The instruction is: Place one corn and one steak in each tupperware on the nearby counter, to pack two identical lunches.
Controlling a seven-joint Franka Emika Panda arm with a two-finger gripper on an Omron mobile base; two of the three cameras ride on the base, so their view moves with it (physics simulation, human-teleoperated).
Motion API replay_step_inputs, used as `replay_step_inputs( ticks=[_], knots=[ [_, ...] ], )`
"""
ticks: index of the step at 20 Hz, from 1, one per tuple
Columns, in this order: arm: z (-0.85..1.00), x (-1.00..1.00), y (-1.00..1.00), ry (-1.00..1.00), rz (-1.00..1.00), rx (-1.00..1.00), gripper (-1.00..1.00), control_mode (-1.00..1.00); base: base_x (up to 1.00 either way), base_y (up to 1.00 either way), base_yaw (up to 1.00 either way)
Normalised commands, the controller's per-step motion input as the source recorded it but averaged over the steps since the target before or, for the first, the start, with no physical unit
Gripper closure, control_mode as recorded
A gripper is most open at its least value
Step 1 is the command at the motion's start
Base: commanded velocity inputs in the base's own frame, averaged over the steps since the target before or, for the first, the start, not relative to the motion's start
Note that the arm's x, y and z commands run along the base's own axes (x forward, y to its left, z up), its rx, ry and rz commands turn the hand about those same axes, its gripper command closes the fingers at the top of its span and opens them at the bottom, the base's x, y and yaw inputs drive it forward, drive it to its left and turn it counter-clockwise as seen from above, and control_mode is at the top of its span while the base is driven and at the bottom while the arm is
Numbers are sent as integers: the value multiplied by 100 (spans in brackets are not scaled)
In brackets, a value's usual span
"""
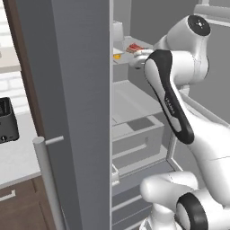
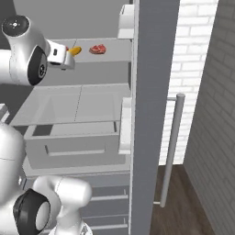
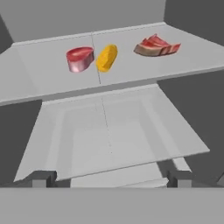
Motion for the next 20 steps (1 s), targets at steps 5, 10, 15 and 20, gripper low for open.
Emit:
replay_step_inputs(
  ticks=[5,10,15,20],
  knots=[
    [20,100,15,0,-8,0,-100,-100,0,0,0],
    [17,100,14,9,-1,0,-100,-100,0,0,0],
    [-12,92,2,12,8,0,-100,-100,0,0,0],
    [-11,61,0,1,11,0,-100,-100,0,0,0]
  ],
)
